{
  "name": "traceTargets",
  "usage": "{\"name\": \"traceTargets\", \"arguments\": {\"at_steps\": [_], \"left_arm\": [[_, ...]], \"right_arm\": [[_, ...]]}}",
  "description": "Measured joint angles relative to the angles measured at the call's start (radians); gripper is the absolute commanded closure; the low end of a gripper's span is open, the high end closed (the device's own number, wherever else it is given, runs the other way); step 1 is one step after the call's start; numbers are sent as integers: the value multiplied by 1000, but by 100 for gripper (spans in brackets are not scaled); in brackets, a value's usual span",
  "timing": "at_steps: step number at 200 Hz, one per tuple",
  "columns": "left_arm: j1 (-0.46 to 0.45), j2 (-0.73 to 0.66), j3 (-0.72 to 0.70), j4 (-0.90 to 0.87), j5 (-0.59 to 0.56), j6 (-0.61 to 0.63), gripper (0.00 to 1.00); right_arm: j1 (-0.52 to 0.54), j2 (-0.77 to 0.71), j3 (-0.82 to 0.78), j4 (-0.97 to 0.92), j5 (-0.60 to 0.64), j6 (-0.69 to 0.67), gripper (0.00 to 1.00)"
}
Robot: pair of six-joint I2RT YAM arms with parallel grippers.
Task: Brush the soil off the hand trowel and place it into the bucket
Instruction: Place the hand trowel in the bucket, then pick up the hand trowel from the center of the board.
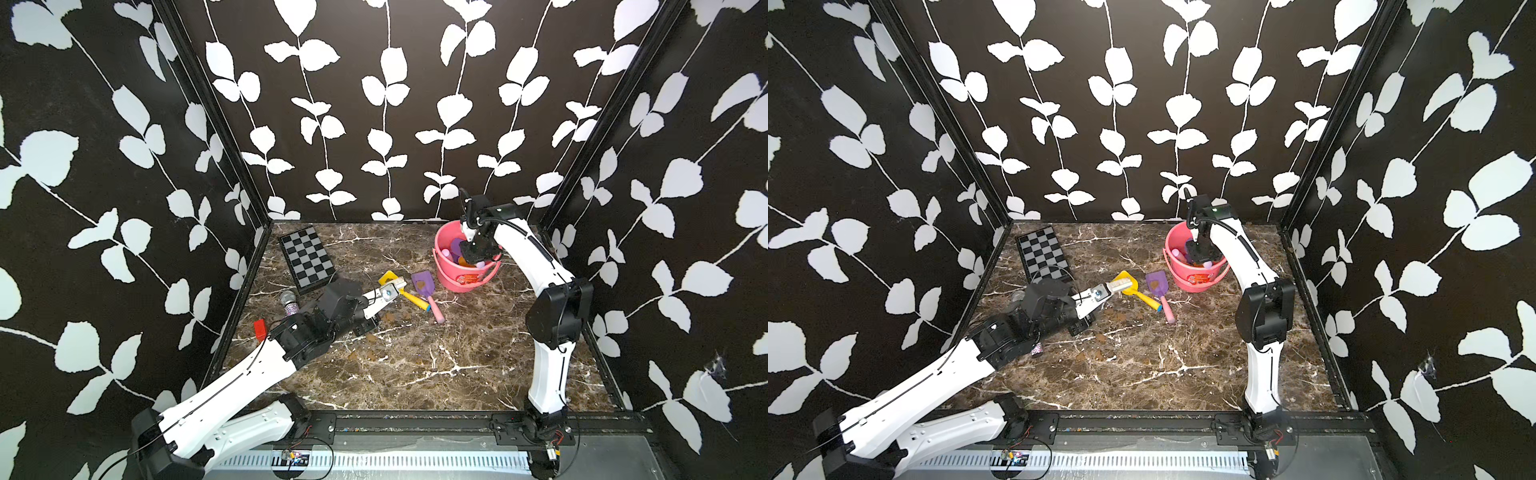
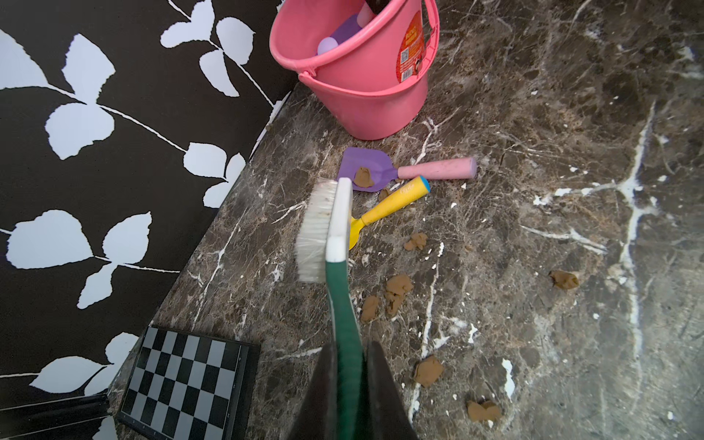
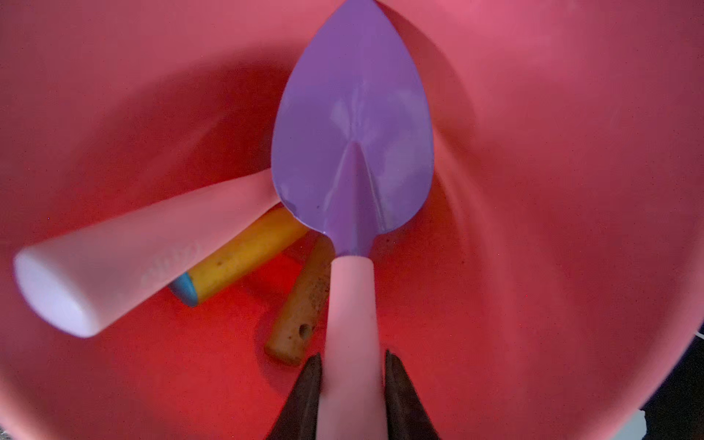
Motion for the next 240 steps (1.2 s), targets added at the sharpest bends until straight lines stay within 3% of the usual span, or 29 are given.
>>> {"name": "traceTargets", "arguments": {"at_steps": [36,90,111,139,163,186,212,240], "left_arm": [[0,-26,-5,-7,-6,-19,100],[0,-38,-6,-9,-35,-99,100],[12,-29,-6,-10,-43,-165,100],[75,20,9,-43,-40,-285,100],[150,75,45,-98,-16,-382,100],[245,82,56,-132,41,-460,100],[381,79,56,-148,133,-534,100],[472,63,56,-153,196,-584,100]], "right_arm": [[-6,4,0,13,-6,-9,57],[-6,-29,-10,31,-4,-3,55],[-6,-150,-89,99,-16,10,55],[13,-425,-283,245,-54,31,54],[87,-639,-471,396,-109,40,52],[209,-728,-628,513,-127,34,50],[343,-697,-772,619,-107,23,49],[444,-537,-816,687,-57,9,47]]}}
